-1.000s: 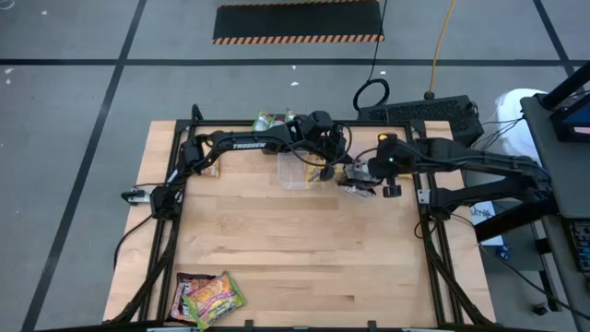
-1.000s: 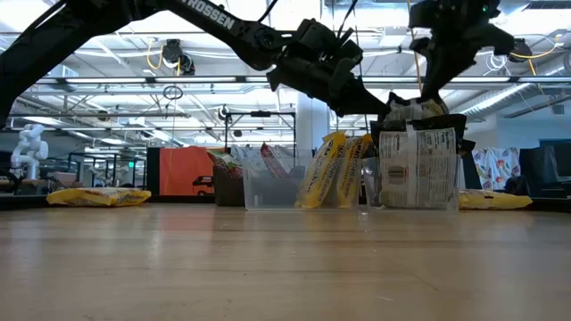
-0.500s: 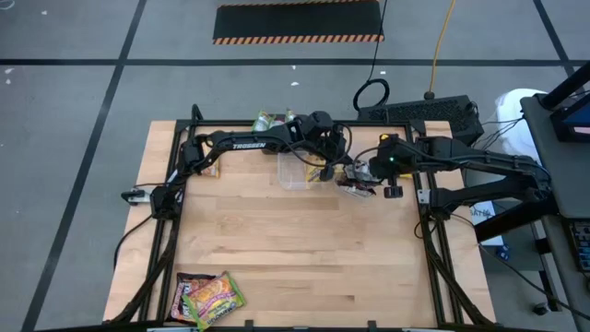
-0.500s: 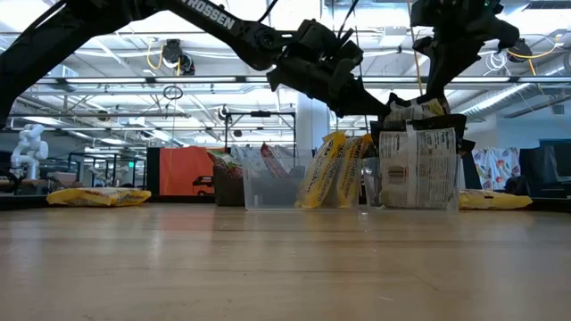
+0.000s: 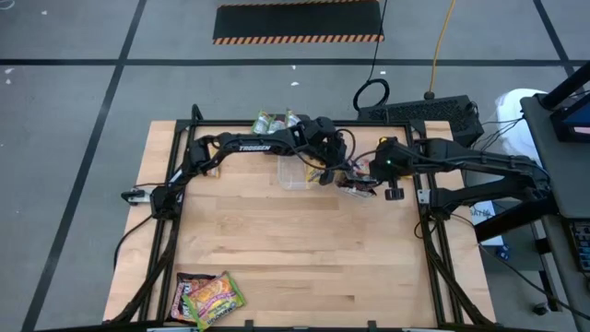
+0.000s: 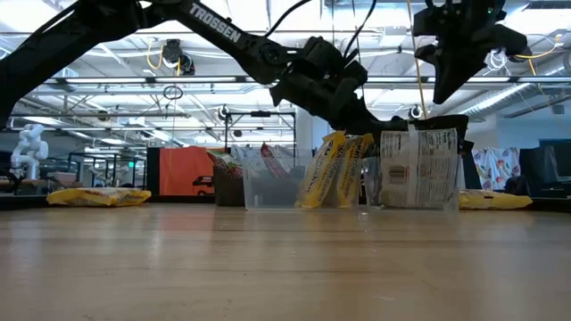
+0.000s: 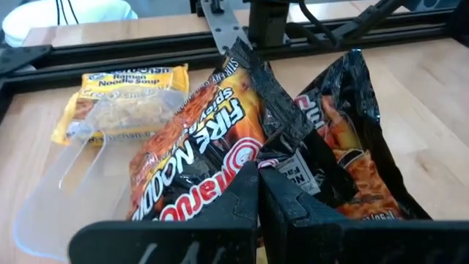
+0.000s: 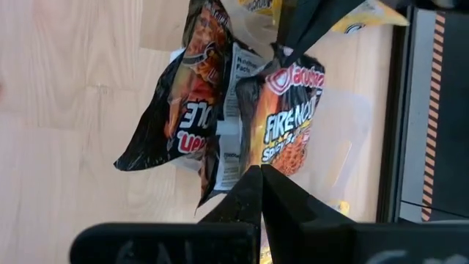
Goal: Sort Maruchan noodles
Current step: Put the black noodle pack into the right transparent bin
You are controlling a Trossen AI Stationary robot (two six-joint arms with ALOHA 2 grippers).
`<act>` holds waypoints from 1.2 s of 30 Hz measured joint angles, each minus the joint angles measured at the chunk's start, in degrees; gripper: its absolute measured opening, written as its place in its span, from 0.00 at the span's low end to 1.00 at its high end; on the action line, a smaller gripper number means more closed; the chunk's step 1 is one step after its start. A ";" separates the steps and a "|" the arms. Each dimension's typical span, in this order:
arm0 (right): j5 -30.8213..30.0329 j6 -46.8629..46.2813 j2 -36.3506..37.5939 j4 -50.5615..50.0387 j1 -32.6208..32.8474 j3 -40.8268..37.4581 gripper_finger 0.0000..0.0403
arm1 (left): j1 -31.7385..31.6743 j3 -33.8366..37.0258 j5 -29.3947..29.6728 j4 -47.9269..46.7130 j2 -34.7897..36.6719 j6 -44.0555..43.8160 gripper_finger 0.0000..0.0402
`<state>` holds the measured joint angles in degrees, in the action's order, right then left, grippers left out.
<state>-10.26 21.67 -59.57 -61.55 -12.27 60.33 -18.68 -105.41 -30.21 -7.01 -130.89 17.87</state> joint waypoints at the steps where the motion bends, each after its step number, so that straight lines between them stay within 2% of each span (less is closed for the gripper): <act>1: 0.01 0.00 0.01 -0.04 0.01 -0.25 0.00 | 0.00 0.00 0.02 0.04 0.00 -0.02 0.00; 12: -0.11 -0.42 0.04 0.69 0.00 -0.46 0.00 | 0.10 0.00 0.44 6.99 0.00 -2.84 0.05; 17: -0.13 -0.42 0.04 0.67 0.00 -0.46 0.00 | 0.42 0.00 -1.15 7.85 0.00 -1.42 0.01; 26: -0.58 -3.10 0.04 0.21 0.00 -0.46 0.00 | 0.44 0.00 -1.30 7.68 0.00 -1.09 0.00; 32: -6.08 -4.48 0.04 -2.35 -0.03 -0.46 0.00 | 0.46 0.00 -1.32 7.68 0.00 -1.09 0.00; 36: -6.11 -4.91 0.04 -2.27 -0.02 -0.92 0.04 | 0.39 0.00 -1.34 7.68 0.00 -1.09 0.00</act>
<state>-16.37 16.76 -59.53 -63.82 -12.29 59.41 -18.28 -105.41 -31.55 0.67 -130.89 16.78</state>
